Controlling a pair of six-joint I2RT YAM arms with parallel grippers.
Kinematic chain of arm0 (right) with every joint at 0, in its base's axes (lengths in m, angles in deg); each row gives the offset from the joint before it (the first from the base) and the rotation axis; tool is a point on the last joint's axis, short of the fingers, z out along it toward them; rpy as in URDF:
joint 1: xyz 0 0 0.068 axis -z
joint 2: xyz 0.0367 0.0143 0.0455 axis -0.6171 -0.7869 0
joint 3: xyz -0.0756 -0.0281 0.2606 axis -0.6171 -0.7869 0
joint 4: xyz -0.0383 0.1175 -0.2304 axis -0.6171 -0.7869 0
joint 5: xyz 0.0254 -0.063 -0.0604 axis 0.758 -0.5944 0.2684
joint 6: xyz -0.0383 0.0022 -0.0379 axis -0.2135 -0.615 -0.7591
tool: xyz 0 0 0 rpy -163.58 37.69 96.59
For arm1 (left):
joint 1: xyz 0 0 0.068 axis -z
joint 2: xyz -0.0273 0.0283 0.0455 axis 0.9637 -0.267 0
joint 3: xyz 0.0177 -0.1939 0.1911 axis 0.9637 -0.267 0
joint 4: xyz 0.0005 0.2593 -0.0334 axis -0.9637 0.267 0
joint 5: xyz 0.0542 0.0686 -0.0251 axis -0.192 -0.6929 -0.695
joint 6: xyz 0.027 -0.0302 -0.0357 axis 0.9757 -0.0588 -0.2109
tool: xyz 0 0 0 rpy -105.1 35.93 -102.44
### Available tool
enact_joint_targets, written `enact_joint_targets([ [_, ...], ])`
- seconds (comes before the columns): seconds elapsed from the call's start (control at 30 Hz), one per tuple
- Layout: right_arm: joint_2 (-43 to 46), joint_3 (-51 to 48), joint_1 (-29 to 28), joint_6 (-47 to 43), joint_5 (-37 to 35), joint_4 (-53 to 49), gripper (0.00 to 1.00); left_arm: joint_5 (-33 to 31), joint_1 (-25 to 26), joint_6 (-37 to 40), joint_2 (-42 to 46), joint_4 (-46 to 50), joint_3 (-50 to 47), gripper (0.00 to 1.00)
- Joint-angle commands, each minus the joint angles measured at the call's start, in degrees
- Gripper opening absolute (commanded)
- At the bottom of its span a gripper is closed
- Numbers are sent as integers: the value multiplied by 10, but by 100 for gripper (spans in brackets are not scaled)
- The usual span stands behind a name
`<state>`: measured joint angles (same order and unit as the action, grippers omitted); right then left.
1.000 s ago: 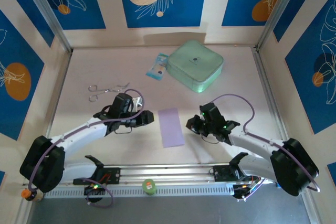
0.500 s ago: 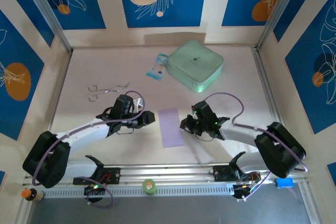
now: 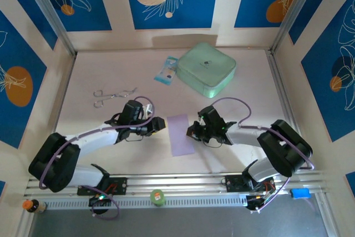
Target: Fold a paper plane with a square sheet of paper (pick it up from the middle)
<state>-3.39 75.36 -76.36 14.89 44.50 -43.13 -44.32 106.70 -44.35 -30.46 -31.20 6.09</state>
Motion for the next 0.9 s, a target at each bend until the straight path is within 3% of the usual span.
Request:
enact_joint_targets([
  [0.0, -21, 14, -1, -6, 20, 15, 2, 18, 6, -10, -16, -17, 0, 44],
  [0.37, -64, -17, 14, 37, 26, 9, 0, 23, 23, 2, -70, 12, 28, 45],
  [0.87, -63, -23, 15, 54, 27, 18, 0, 0, 58, -8, -159, 57, 73, 36],
])
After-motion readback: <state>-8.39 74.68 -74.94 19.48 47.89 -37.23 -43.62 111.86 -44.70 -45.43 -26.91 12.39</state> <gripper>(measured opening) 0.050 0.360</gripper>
